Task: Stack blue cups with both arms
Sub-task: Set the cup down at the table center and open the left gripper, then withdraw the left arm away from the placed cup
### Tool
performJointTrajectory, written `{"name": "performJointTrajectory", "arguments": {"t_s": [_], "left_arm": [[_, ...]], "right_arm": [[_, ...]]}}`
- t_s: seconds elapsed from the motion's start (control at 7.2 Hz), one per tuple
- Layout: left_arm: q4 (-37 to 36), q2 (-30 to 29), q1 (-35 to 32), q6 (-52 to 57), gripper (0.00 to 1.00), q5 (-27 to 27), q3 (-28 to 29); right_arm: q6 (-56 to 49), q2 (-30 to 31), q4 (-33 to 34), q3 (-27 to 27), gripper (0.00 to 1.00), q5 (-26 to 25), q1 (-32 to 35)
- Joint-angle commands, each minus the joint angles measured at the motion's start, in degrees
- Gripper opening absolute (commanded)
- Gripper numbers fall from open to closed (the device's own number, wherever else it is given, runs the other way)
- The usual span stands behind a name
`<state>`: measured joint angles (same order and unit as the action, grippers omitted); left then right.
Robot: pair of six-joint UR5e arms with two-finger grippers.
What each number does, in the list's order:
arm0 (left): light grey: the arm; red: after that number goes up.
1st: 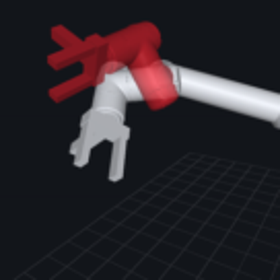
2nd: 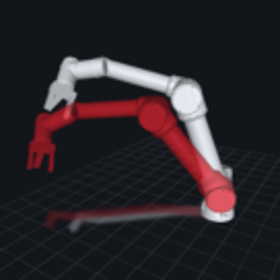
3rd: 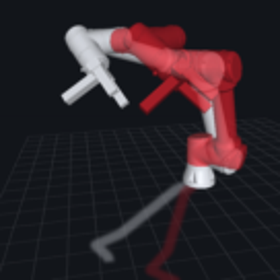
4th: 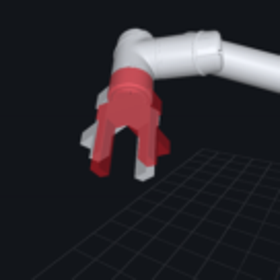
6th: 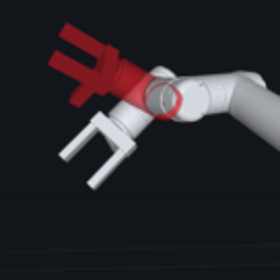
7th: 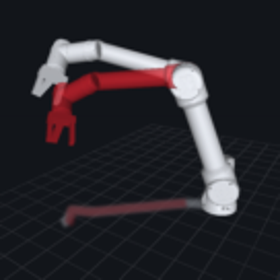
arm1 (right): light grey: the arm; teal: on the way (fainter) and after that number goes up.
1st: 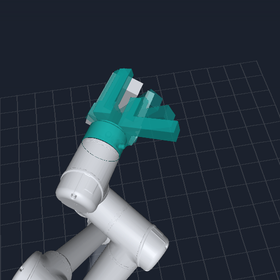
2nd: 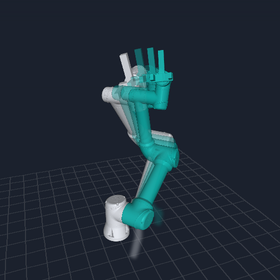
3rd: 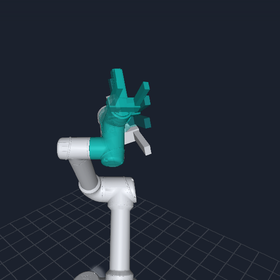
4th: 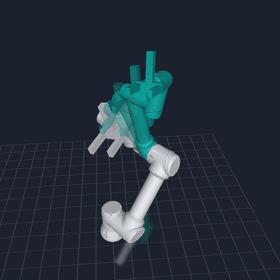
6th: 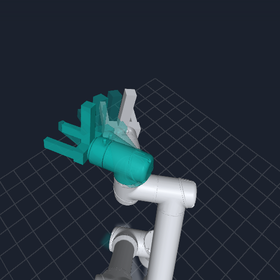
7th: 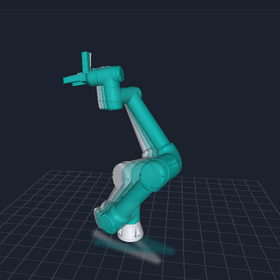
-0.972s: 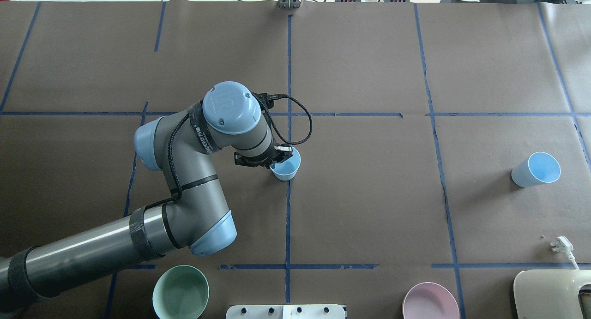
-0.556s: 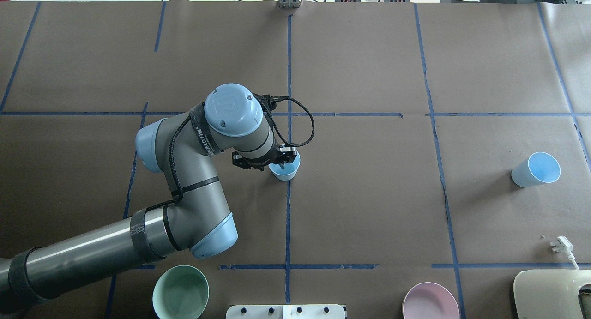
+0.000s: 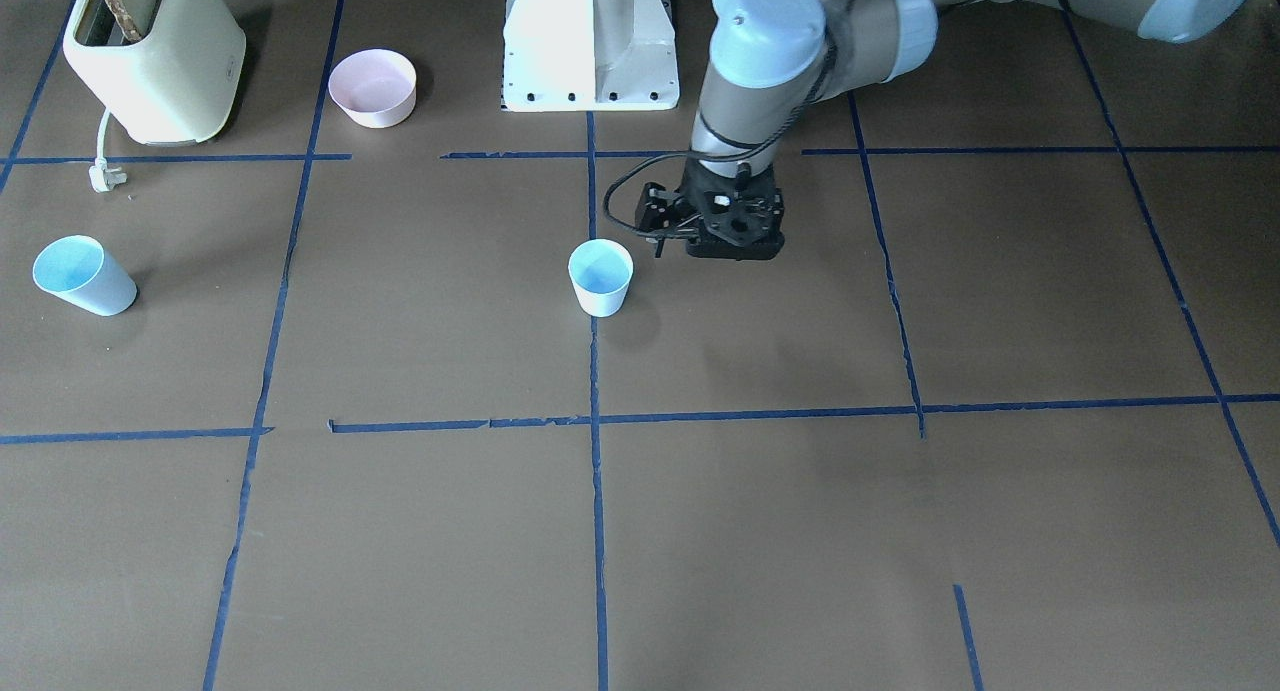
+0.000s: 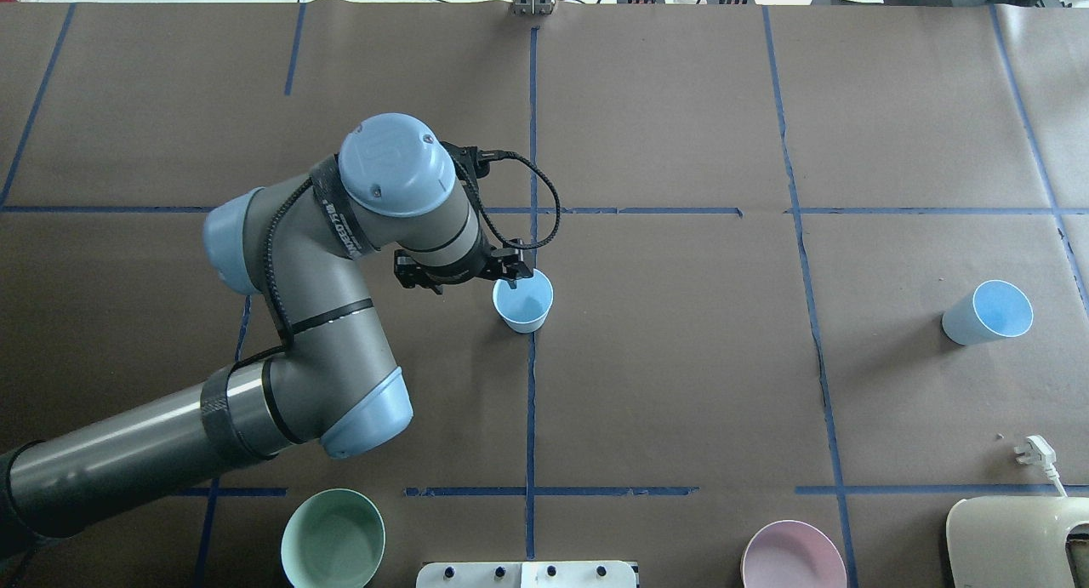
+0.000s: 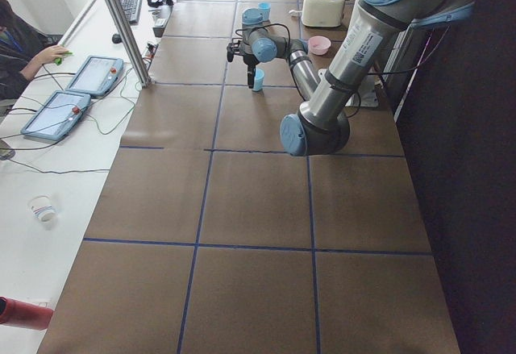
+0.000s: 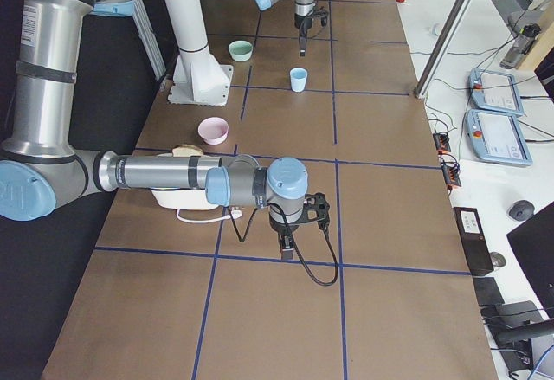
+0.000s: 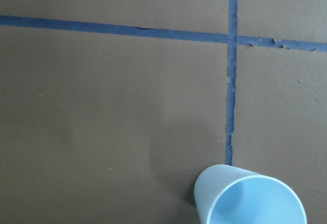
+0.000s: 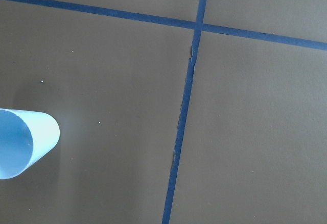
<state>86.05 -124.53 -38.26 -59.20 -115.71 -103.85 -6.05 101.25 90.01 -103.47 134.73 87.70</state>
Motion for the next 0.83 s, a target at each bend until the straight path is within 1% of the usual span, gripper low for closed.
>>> {"name": "performJointTrajectory", "arguments": {"t_s": [0.0, 0.14, 0.28, 0.42, 0.56, 0.69], "left_arm": [[-1.76, 15.82, -13.09, 23.67, 1.00, -7.03, -8.80], [-1.76, 23.12, -21.69, 37.44, 1.00, -10.99, -8.91], [-1.76, 29.72, -29.25, 49.50, 1.00, -13.11, -8.22], [-1.68, 35.44, -36.38, 58.24, 1.00, -15.49, -6.56], [-1.33, 39.76, -43.67, 66.07, 1.00, -19.16, -3.67], [-1.24, 43.02, -49.75, 72.24, 1.00, -20.42, -0.60]], "right_arm": [[0.34, -0.78, 0.07, -0.59, 1.00, 0.36, -0.95], [2.25, -1.31, 0.08, -0.59, 1.00, 1.06, -0.96], [5.67, -1.67, -0.10, -0.94, 1.00, 2.20, -1.91], [7.88, -2.54, -0.01, -1.55, 1.00, 2.21, -2.88], [8.77, -2.72, -0.10, -1.82, 1.00, 2.21, -3.93], [11.13, -3.33, -0.19, -2.17, 1.00, 2.21, -5.25]]}}
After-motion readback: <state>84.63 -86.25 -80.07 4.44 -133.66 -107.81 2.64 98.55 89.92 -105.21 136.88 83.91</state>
